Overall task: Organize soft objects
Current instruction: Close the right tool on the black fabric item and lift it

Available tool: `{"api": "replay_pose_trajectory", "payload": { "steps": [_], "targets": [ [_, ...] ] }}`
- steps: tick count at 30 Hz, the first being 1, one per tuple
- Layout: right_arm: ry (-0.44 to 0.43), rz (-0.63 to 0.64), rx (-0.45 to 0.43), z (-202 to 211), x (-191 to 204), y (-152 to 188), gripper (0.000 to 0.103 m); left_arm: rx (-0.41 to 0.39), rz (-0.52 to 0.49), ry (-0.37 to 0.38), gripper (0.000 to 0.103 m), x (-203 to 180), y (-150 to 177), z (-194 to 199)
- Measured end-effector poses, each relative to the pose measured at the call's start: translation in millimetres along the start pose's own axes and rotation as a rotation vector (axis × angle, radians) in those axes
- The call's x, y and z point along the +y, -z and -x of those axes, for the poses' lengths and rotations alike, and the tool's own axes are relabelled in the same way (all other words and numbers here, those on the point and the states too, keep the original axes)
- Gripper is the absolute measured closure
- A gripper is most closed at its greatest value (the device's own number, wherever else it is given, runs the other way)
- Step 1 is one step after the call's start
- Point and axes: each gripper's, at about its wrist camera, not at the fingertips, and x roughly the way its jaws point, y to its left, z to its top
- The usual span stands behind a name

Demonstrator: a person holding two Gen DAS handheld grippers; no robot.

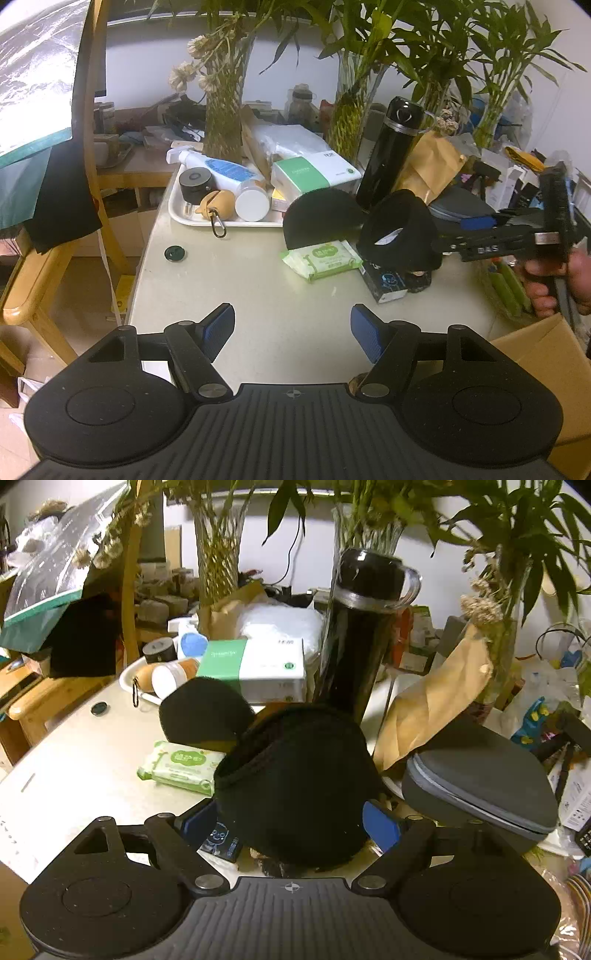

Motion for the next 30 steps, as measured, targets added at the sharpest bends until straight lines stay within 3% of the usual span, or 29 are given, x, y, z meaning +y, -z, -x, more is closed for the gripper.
{"api": "replay_pose_trajectory", "payload": {
  "steps": [5,8,10,12,15,20,30],
  "targets": [
    [0.007,0.016,0.026,-23.7,3.1,-4.2,0.017,0.009,-0.006,-0.012,0.034,0.8,0.0,-3.7],
    [0.036,0.036,0.048,-38.2,5.9,-5.5,0.022,0.017,-0.005,-0.016,0.034,2.0,0.5,-5.4],
    [0.038,0.044,0.067,-46.2,6.8,-4.8,0.036,0.019,-0.007,-0.017,0.034,2.2,0.6,-6.4],
    [0.018,0.035,0.076,-49.1,6.4,-4.3,0.058,0.021,-0.011,-0.019,0.034,2.2,0.5,-7.2],
    [0.021,0.057,0.060,-42.9,9.6,-5.8,0.071,0.024,-0.012,-0.019,0.034,1.4,0.1,-7.7],
    [0.033,0.054,0.011,-24.6,5.5,-10.3,0.078,0.018,-0.014,-0.013,0.034,0.4,0.0,-6.8],
    [0.026,-0.047,-0.129,27.7,-16.9,-19.8,0.080,-0.003,-0.020,-0.016,0.034,-0.8,-0.4,-3.4]
  ]
}}
